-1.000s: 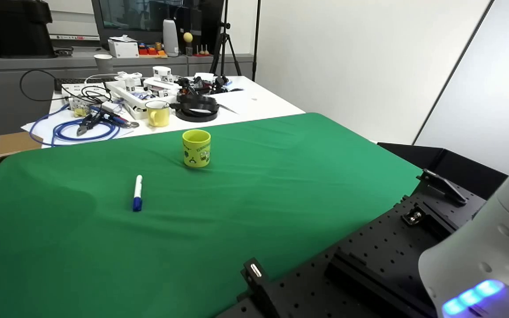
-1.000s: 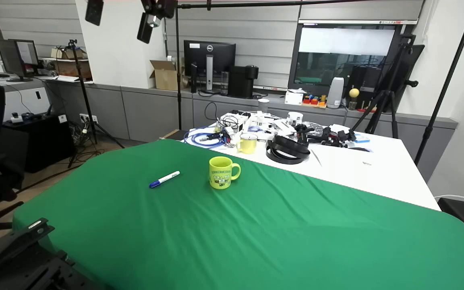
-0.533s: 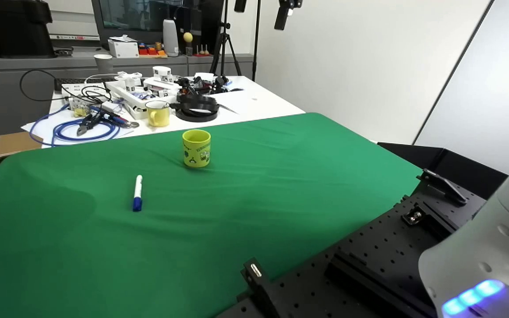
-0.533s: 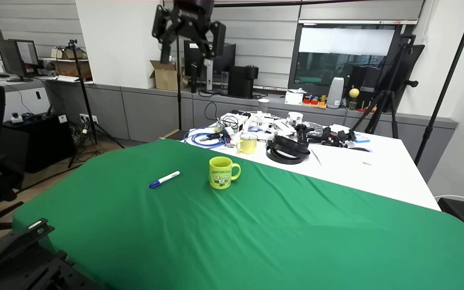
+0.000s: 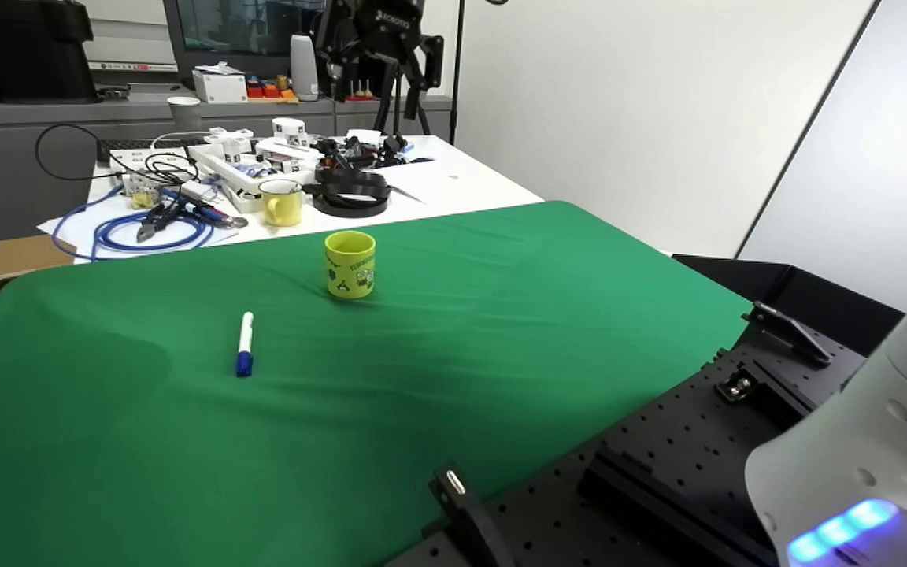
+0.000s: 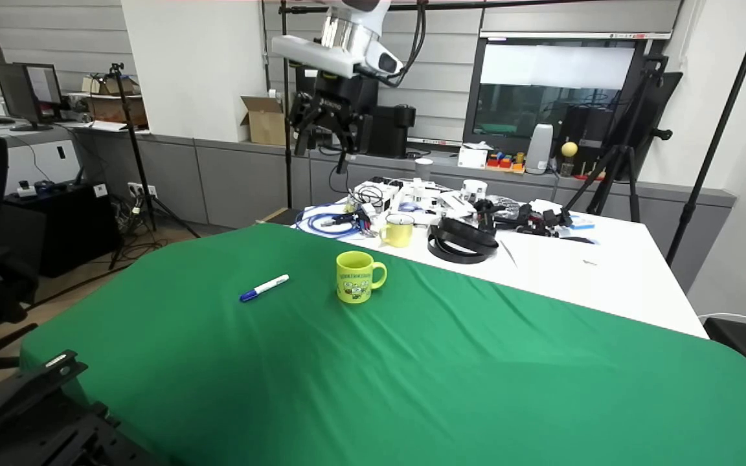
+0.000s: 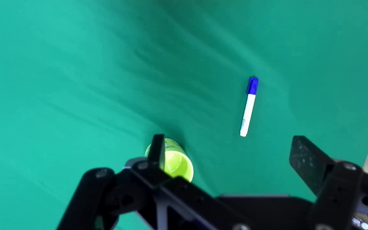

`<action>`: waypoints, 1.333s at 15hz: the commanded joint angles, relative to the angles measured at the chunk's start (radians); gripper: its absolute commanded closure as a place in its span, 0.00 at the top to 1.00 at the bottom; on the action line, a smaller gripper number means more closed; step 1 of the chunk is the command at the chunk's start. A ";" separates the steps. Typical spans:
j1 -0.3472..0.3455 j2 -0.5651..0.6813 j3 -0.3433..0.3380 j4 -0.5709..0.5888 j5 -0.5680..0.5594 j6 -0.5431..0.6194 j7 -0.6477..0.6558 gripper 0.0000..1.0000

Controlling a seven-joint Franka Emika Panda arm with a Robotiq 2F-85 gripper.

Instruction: Put the marker inside the cup

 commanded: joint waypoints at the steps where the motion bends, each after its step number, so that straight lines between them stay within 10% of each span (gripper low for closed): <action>1: 0.002 0.046 0.013 0.048 -0.008 -0.017 0.014 1.00; 14: 0.010 0.109 0.016 0.125 -0.018 -0.047 0.032 1.00; 20: 0.095 0.375 0.063 0.362 -0.012 0.058 0.112 1.00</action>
